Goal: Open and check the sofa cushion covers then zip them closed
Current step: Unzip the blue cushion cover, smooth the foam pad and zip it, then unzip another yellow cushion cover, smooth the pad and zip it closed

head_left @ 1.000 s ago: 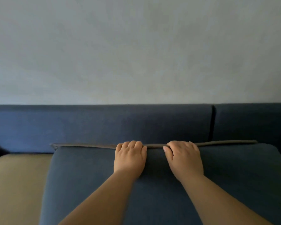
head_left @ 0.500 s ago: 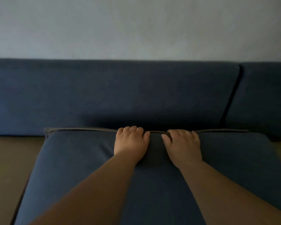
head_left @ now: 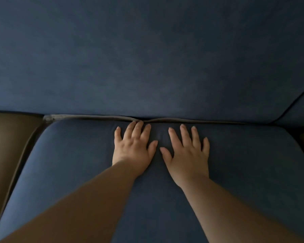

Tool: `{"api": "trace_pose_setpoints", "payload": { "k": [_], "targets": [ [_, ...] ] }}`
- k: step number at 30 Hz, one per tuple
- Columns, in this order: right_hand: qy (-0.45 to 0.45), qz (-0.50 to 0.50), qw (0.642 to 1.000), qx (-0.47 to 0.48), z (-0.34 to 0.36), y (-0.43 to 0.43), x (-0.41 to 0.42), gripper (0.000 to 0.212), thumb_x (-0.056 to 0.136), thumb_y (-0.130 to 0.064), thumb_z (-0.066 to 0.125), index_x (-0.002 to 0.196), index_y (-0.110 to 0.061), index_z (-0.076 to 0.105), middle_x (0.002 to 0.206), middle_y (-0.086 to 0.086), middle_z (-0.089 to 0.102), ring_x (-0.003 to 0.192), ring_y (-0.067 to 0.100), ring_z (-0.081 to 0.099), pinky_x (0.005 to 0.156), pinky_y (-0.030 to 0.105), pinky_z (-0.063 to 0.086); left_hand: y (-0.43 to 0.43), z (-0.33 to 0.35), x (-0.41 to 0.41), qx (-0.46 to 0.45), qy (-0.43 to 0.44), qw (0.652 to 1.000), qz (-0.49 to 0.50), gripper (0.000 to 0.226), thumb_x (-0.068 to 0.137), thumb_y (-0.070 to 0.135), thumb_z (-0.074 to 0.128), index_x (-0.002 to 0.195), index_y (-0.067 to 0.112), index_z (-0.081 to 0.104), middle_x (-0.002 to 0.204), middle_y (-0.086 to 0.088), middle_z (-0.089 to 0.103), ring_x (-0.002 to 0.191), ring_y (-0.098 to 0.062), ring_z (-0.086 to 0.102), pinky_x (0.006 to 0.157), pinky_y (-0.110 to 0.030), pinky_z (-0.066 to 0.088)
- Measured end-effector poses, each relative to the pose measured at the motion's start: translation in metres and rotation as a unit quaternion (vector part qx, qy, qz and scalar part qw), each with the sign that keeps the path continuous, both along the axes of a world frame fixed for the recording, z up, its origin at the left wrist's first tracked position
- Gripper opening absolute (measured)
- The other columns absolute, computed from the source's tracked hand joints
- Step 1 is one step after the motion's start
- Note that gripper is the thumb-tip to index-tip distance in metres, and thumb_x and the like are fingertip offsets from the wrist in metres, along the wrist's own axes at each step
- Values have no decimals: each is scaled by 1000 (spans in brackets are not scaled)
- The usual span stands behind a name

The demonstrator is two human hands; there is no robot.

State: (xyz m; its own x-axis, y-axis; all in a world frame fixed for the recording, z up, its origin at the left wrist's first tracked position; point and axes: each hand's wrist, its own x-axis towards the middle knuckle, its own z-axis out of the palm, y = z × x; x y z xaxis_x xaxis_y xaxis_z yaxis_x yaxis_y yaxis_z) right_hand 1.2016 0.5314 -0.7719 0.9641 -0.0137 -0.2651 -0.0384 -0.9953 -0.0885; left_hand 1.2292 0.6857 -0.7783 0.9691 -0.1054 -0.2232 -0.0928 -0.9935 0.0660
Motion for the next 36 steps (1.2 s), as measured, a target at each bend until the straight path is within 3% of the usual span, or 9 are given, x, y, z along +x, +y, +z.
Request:
{"api": "trace_pose_setpoints", "payload": {
  "k": [4, 10, 16, 19, 22, 27, 30, 33, 36],
  "targets": [
    [-5, -15, 1000, -4, -6, 0, 2, 69, 89, -67, 18, 151, -37, 30, 160, 2, 26, 148, 31, 15, 114, 57, 12, -1, -3, 2, -4, 5, 1000, 0, 78, 83, 61, -3, 152, 29, 15, 160, 5, 14, 147, -15, 4, 116, -51, -4],
    [-25, -10, 1000, -7, -15, -3, 6, 67, 90, -64, 27, 147, -32, 41, 155, 6, 36, 145, 34, 26, 111, 60, 18, -2, -13, 7, -7, 14, 1000, 4, 67, 91, 59, 21, 144, 23, 42, 150, -2, 40, 141, -21, 31, 112, -55, 9],
    [-15, -7, 1000, -15, -18, 1, 9, 67, 91, -64, 25, 148, -33, 37, 157, 5, 33, 146, 34, 22, 113, 59, 14, -2, -15, 10, -3, 14, 1000, 6, 77, 86, 61, 2, 152, 27, 21, 159, 1, 19, 147, -17, 9, 115, -53, -4],
    [-3, 0, 1000, -23, -11, 1, 7, 66, 93, -66, 14, 153, -38, 15, 164, 2, 13, 150, 31, 3, 116, 57, 3, -2, -12, 7, 9, 18, 1000, 3, 80, 81, 62, -9, 153, 29, 8, 161, 5, 7, 147, -15, -2, 115, -52, -8],
    [10, 2, 1000, -16, -4, -2, 6, 66, 93, -66, 11, 153, -40, -3, 164, -2, -6, 149, 27, -13, 117, 54, -5, -4, -7, 5, 7, 11, 1000, 6, 72, 89, 61, 0, 153, 29, 9, 161, 5, 9, 147, -15, 0, 116, -52, -5],
    [54, 7, 999, 6, 14, -7, 2, 64, 96, -64, 14, 154, -40, -2, 164, -4, -10, 149, 25, -14, 118, 52, -5, -6, 15, -9, 4, 39, 999, 5, 64, 96, 60, 10, 153, 32, 2, 162, 6, -4, 147, -15, -9, 117, -50, -6],
    [141, 45, 989, 18, 49, -12, -6, 62, 101, -53, 28, 156, -32, 9, 165, -4, -3, 150, 25, -2, 120, 47, 12, -3, 38, -46, 6, 112, 994, -7, 63, 98, 59, 20, 153, 35, 0, 161, 7, -12, 147, -14, -13, 118, -49, -2],
    [218, 88, 971, 42, 101, -10, -29, 55, 103, -46, 33, 154, -27, 23, 164, -3, 8, 149, 25, 12, 118, 43, 22, 2, 89, -72, -10, 206, 978, -23, 64, 98, 55, 31, 153, 31, 9, 162, 4, 1, 148, -16, 2, 118, -43, 12],
    [176, 123, 974, 69, 150, -2, -64, 56, 103, -43, 36, 155, -28, 22, 165, -3, 3, 151, 23, 2, 119, 49, 15, 6, 154, -92, -45, 174, 984, 13, 61, 99, 51, 35, 152, 27, 17, 160, 2, 16, 147, -17, 12, 117, -39, 15]
  ]
}}
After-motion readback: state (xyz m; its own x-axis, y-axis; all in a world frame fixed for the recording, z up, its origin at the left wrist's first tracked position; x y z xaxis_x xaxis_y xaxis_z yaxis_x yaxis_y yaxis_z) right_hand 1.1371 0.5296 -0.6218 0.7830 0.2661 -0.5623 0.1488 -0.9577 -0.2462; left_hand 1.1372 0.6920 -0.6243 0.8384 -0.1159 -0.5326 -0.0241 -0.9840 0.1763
